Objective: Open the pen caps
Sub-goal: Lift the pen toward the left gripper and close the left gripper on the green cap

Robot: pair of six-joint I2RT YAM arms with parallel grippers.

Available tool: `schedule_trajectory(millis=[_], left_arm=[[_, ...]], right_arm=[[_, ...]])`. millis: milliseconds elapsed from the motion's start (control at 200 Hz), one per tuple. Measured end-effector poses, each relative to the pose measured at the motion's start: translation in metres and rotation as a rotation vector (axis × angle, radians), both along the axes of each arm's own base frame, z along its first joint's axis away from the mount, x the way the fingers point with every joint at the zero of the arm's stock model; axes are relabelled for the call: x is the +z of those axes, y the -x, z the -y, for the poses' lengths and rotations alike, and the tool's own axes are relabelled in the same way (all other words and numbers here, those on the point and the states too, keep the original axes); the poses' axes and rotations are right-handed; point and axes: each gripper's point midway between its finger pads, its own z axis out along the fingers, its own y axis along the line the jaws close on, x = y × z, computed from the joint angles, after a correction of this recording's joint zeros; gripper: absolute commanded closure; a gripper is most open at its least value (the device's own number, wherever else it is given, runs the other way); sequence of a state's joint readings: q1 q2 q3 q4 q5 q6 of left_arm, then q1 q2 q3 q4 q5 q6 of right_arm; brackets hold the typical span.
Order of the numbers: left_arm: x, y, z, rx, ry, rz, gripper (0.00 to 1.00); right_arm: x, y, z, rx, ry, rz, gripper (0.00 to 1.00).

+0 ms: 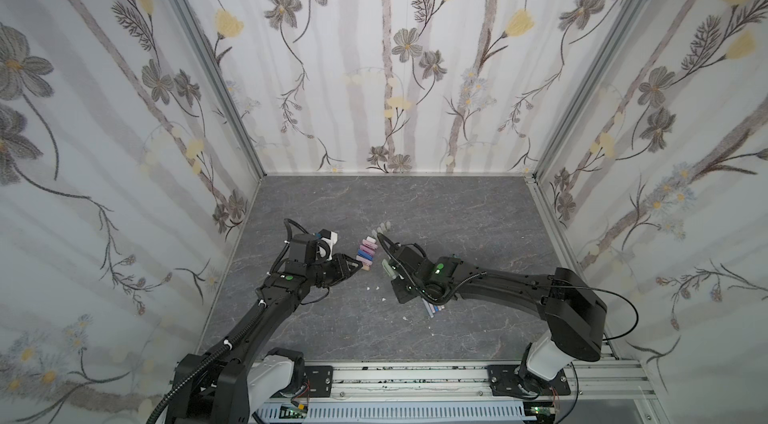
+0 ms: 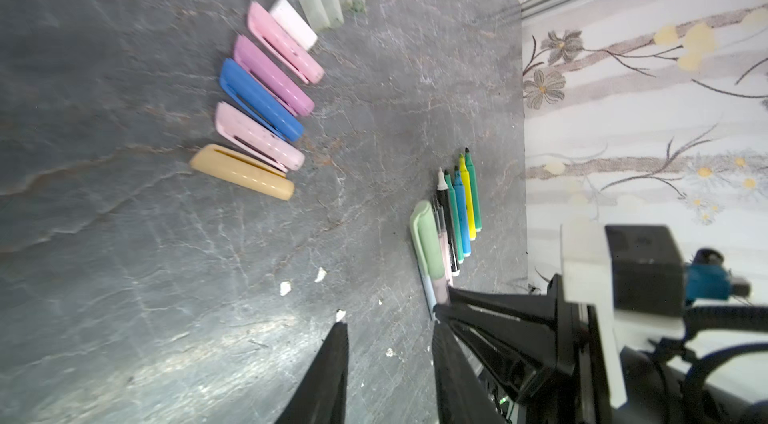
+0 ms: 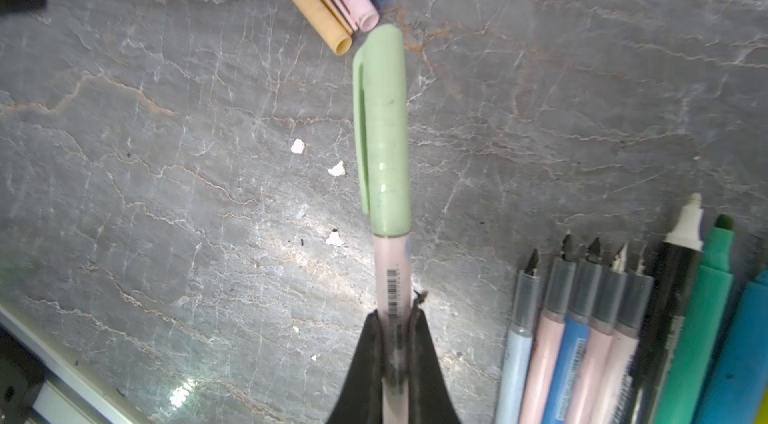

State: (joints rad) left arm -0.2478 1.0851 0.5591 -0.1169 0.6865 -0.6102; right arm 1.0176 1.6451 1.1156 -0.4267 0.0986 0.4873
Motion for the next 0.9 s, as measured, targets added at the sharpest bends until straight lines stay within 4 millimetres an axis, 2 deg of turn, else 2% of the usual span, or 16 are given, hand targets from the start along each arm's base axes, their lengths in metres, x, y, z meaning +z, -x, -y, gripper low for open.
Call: schedule_trajectory(millis=[200, 385, 774, 899], left_arm=[[0.003, 0.002, 0.026, -0.048, 0.050, -0.005, 0.65], [0.009, -0.003, 0.046, -0.070, 0.105, 0.018, 0.64], [0.009, -0.016, 0.062, -0.056, 0.154, 0.031, 0.63], [0.004, -0.019, 0.064, -0.048, 0.149, 0.022, 0.63]], right_arm=[[0.015, -0.010, 0.001, -0.008, -0.067, -0.001, 1.00], [0.025, -0.005, -0.004, 0.010, -0.123, -0.010, 1.00], [0.034, -0.003, -0.015, 0.028, -0.196, -0.024, 1.00], [0.034, -0.003, -0.016, 0.032, -0.204, -0.027, 1.00]])
